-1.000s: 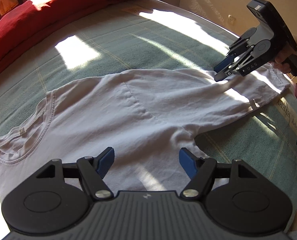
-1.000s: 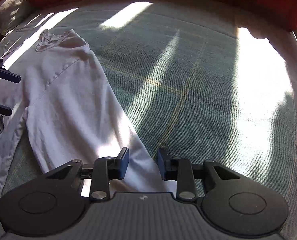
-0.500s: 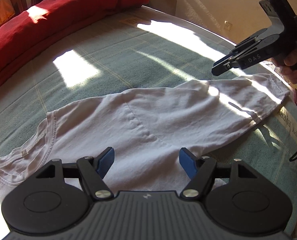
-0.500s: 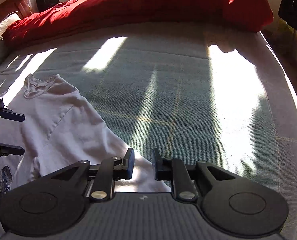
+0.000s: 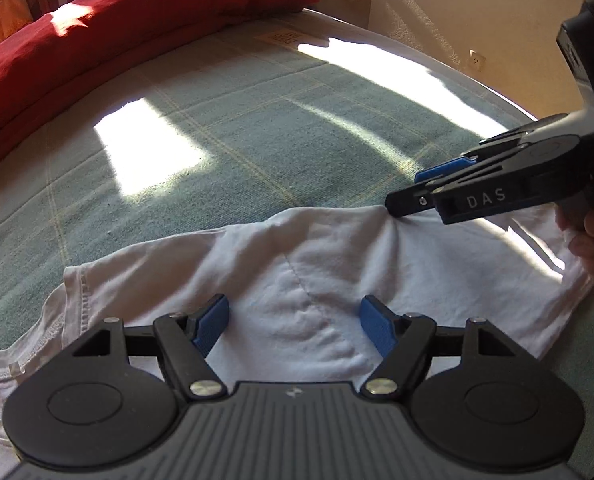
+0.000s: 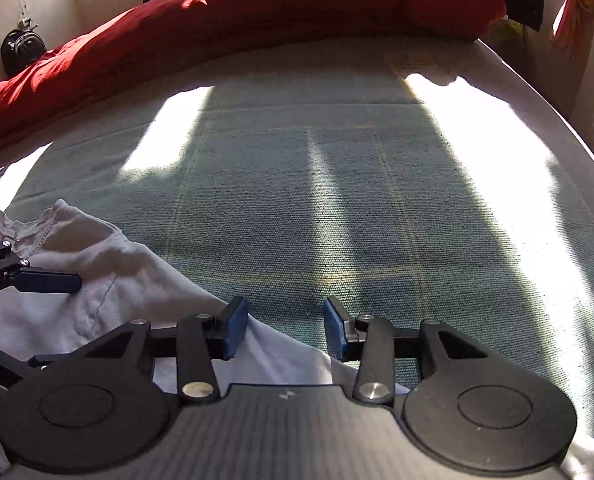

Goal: Fold clothes

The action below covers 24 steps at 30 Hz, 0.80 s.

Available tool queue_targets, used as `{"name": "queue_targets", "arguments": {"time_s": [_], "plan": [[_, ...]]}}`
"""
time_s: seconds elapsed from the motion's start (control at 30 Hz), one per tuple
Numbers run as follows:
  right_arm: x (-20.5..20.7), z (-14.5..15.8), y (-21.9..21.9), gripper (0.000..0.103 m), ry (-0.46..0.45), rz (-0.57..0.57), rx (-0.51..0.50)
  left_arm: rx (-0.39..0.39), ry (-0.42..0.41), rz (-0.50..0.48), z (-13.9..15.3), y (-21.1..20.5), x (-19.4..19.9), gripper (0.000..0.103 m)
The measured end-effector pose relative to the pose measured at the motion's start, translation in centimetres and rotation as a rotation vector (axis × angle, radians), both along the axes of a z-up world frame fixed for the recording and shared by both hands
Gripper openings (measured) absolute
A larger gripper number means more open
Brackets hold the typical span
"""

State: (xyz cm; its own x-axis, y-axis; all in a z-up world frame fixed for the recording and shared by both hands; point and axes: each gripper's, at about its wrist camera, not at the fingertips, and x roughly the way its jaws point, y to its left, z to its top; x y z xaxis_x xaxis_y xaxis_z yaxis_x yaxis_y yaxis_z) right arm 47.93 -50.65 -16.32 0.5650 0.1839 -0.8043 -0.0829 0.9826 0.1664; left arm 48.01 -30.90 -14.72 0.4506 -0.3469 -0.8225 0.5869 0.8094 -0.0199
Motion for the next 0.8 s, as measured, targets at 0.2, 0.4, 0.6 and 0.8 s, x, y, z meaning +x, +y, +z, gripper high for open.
{"name": "queue_targets", "arguments": {"time_s": [0.2,0.4,0.6,0.8], "plan": [[-3.8,3.2,-1.9,0.057,0.029,-0.001,0.017,-0.114,0.02,-0.091,3.0,-0.1,-0.7,0.073],[-8.8,1.9,-3.0,0.06,0.064,-0.032,0.074,-0.068,0.067,-0.153,-0.6,-3.3,0.1,0.073],[-13.1,0.3,-6.3,0.061,0.054,-0.19,-0.003,-0.023,0.031,-0.115,-1.2,-5.4,1.8,0.076],[-16.0,1.2,-11.1,0.063,0.049,-0.372,0.027,-0.031,0.044,-0.165,0.9,-6.4,0.0,0.074]]}}
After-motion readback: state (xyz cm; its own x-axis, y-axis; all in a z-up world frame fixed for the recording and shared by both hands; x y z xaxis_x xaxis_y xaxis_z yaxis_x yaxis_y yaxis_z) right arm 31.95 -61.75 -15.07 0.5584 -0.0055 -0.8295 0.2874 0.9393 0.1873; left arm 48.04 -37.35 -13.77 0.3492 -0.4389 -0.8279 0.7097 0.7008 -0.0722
